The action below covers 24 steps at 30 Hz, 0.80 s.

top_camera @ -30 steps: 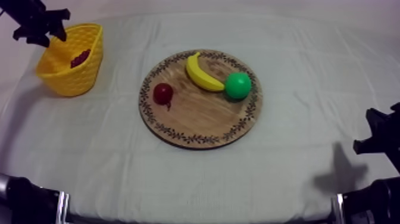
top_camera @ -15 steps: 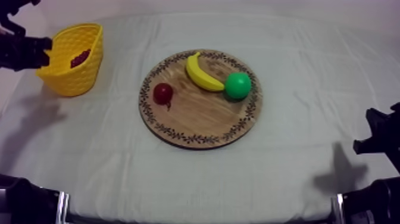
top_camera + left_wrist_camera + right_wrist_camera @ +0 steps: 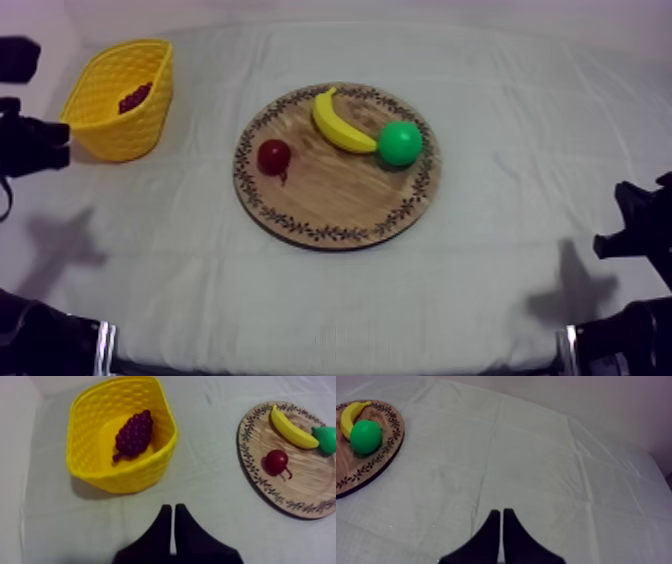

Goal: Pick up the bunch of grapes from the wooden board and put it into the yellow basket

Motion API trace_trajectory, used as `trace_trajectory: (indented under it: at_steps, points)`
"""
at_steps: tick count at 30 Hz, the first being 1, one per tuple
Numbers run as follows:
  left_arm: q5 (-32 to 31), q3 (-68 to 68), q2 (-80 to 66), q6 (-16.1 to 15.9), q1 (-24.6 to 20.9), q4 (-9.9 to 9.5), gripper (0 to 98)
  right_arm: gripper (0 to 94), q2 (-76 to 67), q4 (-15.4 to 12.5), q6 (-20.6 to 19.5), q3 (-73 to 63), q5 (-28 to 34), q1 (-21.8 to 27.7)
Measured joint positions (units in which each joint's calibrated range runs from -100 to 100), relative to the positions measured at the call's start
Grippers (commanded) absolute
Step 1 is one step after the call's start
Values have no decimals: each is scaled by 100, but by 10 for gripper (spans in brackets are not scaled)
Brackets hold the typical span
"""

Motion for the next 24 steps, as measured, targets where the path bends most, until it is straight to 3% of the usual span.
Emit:
trace_trajectory:
  at_steps: [4, 7, 13, 19, 24]
  points:
    - [-521, 712, -728, -67, 79, -338, 0, 3, 0, 0, 0, 0, 0, 0]
    - [-790, 1235, -1241, 71, 143, -461, 0, 3, 0, 0, 0, 0, 0, 0]
    - [-878, 2180, -2245, 380, 174, -599, 0, 3, 0, 0, 0, 0, 0, 0]
    - [-583, 2528, -3067, 114, 264, -617, 1, 3, 0, 0, 0, 0, 0, 0]
    - [-720, 2690, -3496, 16, 317, -627, 1, 3, 0, 0, 0, 0, 0, 0]
